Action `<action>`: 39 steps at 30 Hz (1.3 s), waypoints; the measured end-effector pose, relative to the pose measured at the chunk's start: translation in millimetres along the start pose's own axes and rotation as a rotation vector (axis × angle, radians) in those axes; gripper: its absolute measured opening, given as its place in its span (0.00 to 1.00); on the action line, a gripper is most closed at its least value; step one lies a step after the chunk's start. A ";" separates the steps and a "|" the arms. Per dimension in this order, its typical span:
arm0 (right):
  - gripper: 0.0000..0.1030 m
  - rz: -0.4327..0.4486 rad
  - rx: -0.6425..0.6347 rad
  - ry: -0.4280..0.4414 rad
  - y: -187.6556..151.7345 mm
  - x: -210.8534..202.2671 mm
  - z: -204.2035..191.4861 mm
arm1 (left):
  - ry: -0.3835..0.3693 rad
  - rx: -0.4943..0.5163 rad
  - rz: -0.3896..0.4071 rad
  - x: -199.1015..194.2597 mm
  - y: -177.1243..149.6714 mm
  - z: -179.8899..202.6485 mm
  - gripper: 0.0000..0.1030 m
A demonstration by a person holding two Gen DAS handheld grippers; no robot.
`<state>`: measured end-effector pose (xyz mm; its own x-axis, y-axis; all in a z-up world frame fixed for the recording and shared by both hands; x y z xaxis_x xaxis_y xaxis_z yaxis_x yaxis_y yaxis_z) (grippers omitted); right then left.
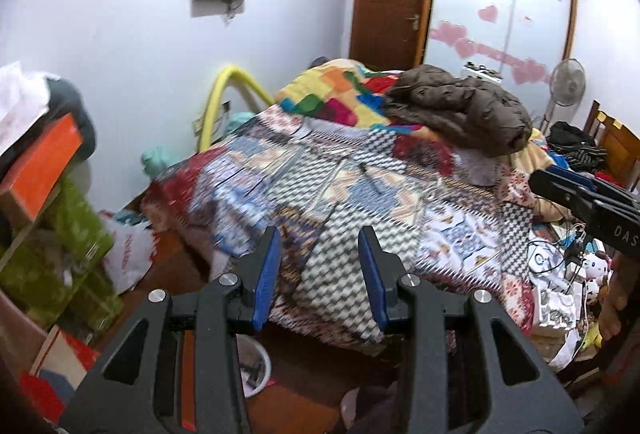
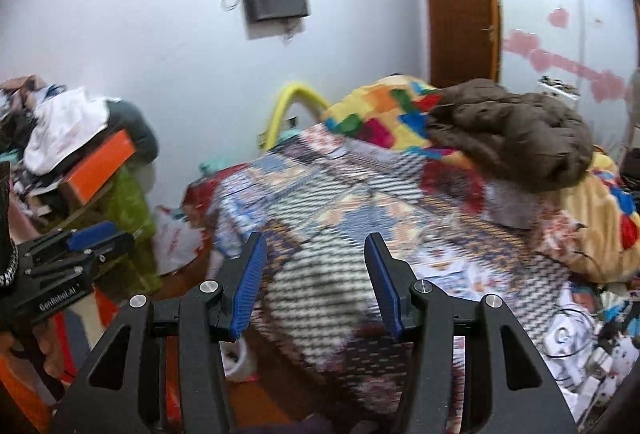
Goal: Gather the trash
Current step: 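Move both open tools back toward the items on the bed, then grasp the black Sharpie marker with the left tool while the right tool grasps the white comb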
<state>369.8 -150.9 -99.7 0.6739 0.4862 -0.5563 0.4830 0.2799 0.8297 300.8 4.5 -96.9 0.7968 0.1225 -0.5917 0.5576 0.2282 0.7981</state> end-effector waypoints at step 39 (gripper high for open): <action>0.44 -0.374 0.327 -0.165 -68.1 261.7 285.3 | -0.061 -0.011 -0.301 395.3 3.7 108.9 0.38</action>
Point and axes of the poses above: each gripper's, at about its wrist camera, not at the fingertips, and x roughly the way its jaws point, z to its right, y to its top, the point moved 8 cm from there along x, roughly the way its jaws point, and after that the axes turned 3 degrees about -x, right-handed, at the moved point
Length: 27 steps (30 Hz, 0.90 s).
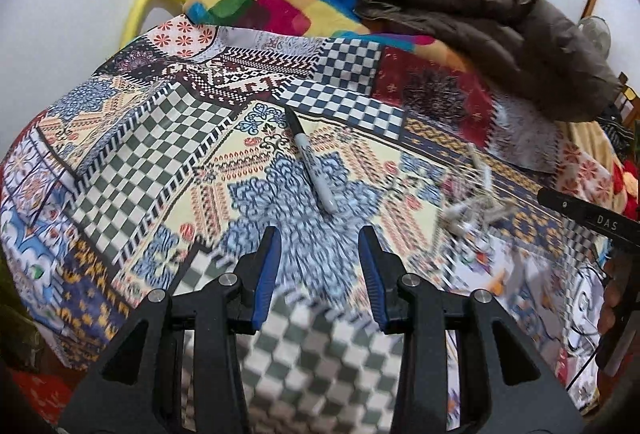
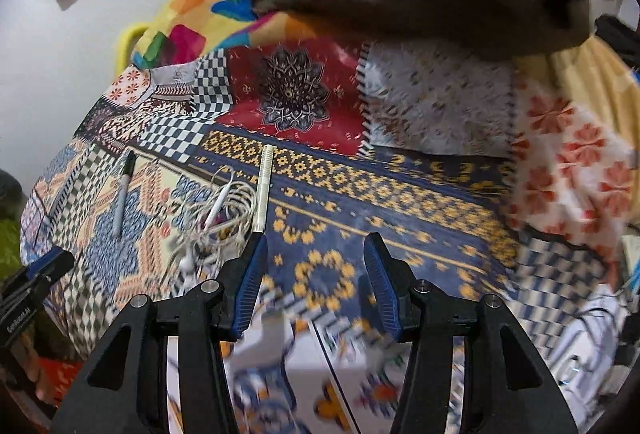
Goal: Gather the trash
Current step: 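Grasp the black Sharpie marker with the left tool while the right tool grasps the white comb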
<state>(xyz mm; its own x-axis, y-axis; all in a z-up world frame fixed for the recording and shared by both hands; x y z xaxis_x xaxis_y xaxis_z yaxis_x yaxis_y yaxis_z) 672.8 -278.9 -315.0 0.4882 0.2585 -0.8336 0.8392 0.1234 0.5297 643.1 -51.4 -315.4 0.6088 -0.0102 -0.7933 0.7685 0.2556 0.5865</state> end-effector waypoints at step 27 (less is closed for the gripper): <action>0.18 -0.049 -0.143 0.044 6.4 44.3 -45.8 | 0.104 0.016 0.026 82.1 29.1 -3.9 0.09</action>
Point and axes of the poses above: each gripper's, at about its wrist camera, not at the fingertips, and x roughly the way its jaws point, z to its right, y to its top, the point moved 8 cm from there along x, roughly the way its jaws point, and after that the axes turned 3 degrees about -x, right-handed, at the moved point
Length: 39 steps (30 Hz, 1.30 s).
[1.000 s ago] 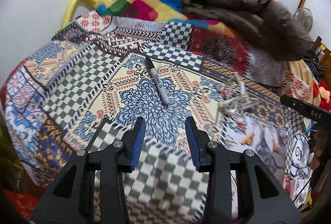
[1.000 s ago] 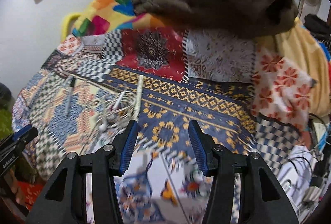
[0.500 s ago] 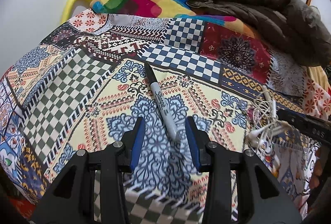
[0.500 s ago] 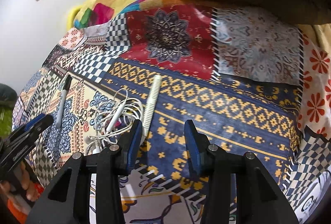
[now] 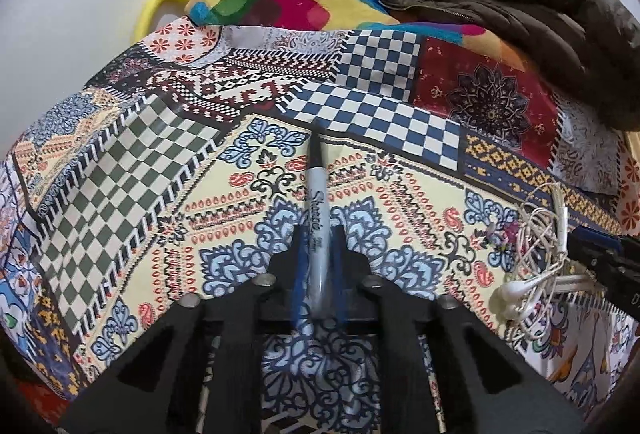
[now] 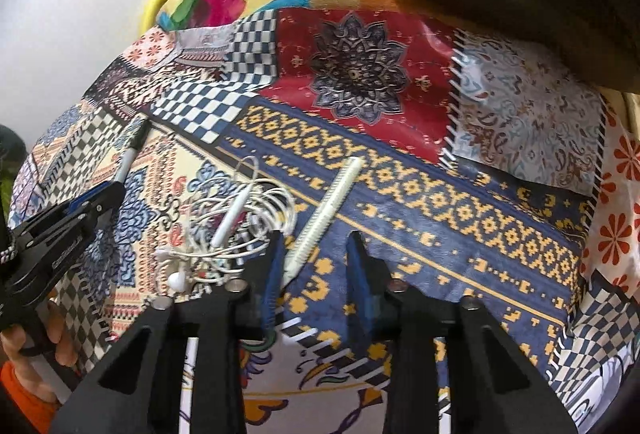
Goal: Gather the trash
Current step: 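Grasp the black Sharpie marker with the left tool while the right tool grasps the white comb, then carry the marker and comb in both tools over the white bin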
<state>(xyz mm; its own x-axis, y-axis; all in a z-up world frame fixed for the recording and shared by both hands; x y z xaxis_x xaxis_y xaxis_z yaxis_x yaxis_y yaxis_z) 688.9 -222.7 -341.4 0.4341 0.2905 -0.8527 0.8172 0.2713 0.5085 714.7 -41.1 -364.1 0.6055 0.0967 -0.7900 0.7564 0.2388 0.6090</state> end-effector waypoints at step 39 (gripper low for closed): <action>0.09 0.032 0.203 -0.083 -62.9 -57.0 41.5 | -0.176 0.161 -0.122 -67.3 -76.4 54.6 0.09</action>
Point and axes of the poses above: each gripper's, at about its wrist camera, not at the fingertips, and x roughly the way its jaws point, z to its right, y to its top, the point moved 8 cm from there along x, roughly the way its jaws point, and after that the axes turned 3 degrees about -x, right-handed, at the moved point
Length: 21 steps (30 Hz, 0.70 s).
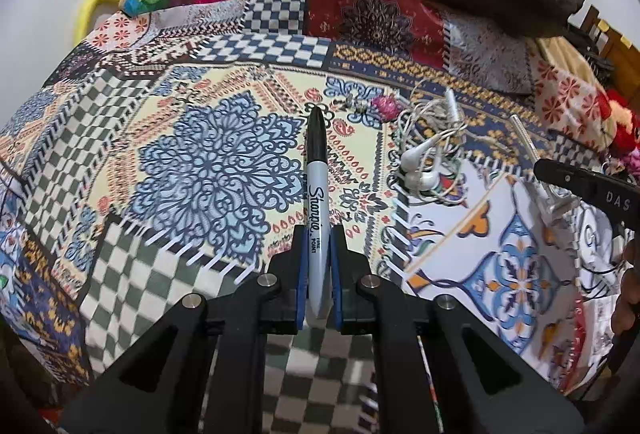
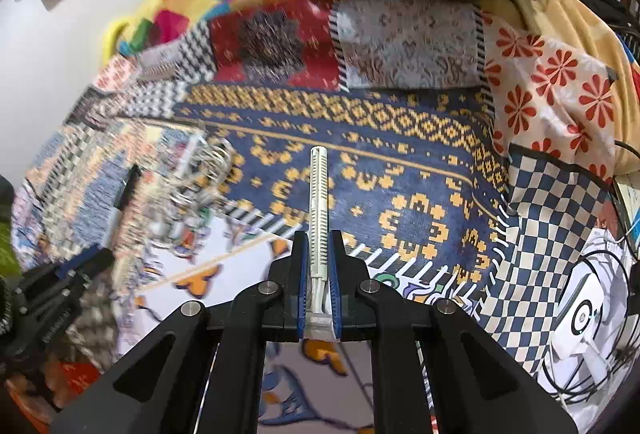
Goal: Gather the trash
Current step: 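Carry the marker and comb in both tools over the white bin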
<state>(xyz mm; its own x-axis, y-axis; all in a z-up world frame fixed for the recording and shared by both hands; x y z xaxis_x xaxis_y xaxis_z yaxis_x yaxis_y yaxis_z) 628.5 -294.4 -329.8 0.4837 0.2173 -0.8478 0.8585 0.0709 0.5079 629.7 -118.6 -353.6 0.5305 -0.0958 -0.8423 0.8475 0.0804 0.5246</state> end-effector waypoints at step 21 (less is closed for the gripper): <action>0.09 0.241 -0.172 0.121 -6.3 -195.8 -109.6 | -0.008 -0.008 0.258 -239.6 -23.3 -3.8 0.09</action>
<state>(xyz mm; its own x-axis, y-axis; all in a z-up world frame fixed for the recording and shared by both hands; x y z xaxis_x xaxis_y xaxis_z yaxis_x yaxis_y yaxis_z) 509.7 -230.7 -150.2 0.6373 0.3612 -0.6807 0.6750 0.1645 0.7193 482.8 -93.8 -164.5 0.7295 -0.0785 -0.6795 0.6837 0.1111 0.7212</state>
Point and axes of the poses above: each gripper's, at about its wrist camera, not at the fingertips, and x roughly the way its jaws point, z to its right, y to its top, the point moved 8 cm from there along x, roughly the way its jaws point, and after that the axes turned 3 degrees about -x, right-handed, at the moved point
